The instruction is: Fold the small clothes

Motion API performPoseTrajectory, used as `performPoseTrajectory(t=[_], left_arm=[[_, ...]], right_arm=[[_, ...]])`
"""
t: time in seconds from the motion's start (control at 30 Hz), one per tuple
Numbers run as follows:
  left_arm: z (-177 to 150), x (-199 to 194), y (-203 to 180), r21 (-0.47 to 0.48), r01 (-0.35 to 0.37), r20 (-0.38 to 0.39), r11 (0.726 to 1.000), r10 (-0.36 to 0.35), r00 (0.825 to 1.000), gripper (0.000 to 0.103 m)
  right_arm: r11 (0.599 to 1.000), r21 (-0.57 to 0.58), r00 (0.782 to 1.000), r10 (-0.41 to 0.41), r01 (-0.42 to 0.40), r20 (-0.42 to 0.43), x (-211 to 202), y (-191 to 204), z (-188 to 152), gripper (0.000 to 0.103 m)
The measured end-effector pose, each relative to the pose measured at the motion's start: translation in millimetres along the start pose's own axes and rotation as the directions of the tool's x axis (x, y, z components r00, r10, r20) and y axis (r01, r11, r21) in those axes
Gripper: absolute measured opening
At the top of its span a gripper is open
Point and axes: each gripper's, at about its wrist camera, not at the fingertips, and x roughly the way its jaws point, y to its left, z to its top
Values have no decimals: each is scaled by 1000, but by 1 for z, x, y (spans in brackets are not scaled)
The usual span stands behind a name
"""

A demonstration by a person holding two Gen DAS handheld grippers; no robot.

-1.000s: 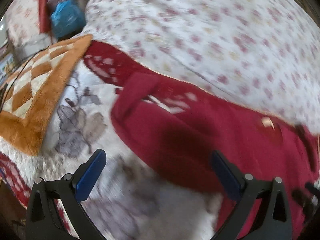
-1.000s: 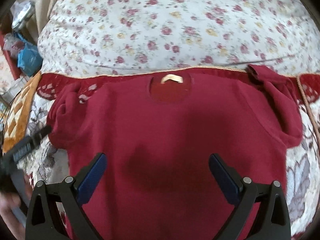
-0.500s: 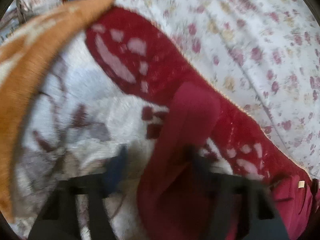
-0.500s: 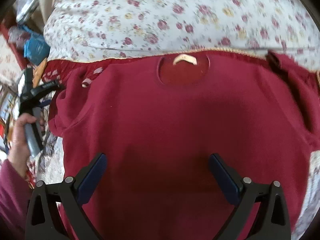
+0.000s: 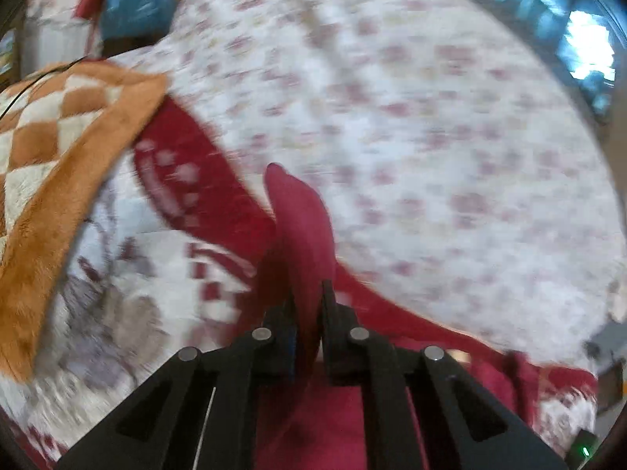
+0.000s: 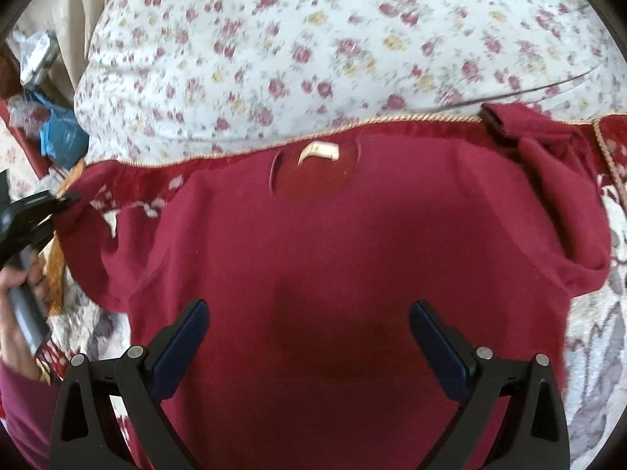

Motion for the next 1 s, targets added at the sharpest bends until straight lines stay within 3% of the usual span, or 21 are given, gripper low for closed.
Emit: performPoseTrajectory(t=[0.07, 0.2, 0.37, 0.43, 0.5, 0.6, 0.67, 0.73, 0.8, 0.83, 0.9, 0.97, 1.0], left_arm=[[-13, -18, -33, 57, 65, 7, 996, -66, 998, 8], [-57, -24, -100, 158, 172, -63, 972, -164, 984, 8], [-143, 20, -163, 288, 204, -221, 936, -142, 965, 9], [-172, 43, -174, 320, 213, -292, 923, -118, 949, 19], [-191, 59, -177, 334, 225, -361, 915, -96, 928, 58], [-191, 40, -172, 330, 254, -377, 909, -119, 918, 75], [-181, 14, -166, 364, 217, -327, 906, -94, 940, 89], [-170, -15, -151, 421, 124, -221, 899, -31, 975, 94], [-162, -27, -133, 468, 6, -121, 884, 57, 991, 97], [-158, -28, -120, 482, -87, -62, 872, 133, 989, 97], [-152, -22, -97, 469, -196, -8, 861, 225, 974, 97], [-146, -9, -71, 412, -258, -19, 874, 291, 957, 97], [-142, -2, -59, 375, -265, -42, 888, 303, 952, 97]], right_arm=[[1000, 8, 1000, -5, 5, 25, -10, -5, 4, 103], [998, 51, 997, -28, 24, 72, -28, -20, 12, 103], [990, 122, 987, -84, 68, 134, -48, -51, 23, 103], [986, 143, 988, -105, 88, 116, -46, -62, 25, 103], [985, 159, 992, -88, 72, 95, -43, -64, 27, 103], [986, 161, 995, -48, 34, 84, -40, -68, 27, 103], [991, 134, 997, -28, 18, 77, -35, -64, 28, 103], [995, 98, 998, -6, -1, 70, -29, -58, 26, 103], [999, 52, 999, 2, -4, 51, -20, -47, 23, 103], [1000, 28, 999, -3, 2, 37, -14, -42, 21, 103], [999, -25, 1000, -24, 25, 12, 2, -32, 17, 103], [995, -66, 997, -80, 80, 0, 21, -26, 14, 98], [989, -85, 993, -120, 118, -16, 34, -26, 12, 84]])
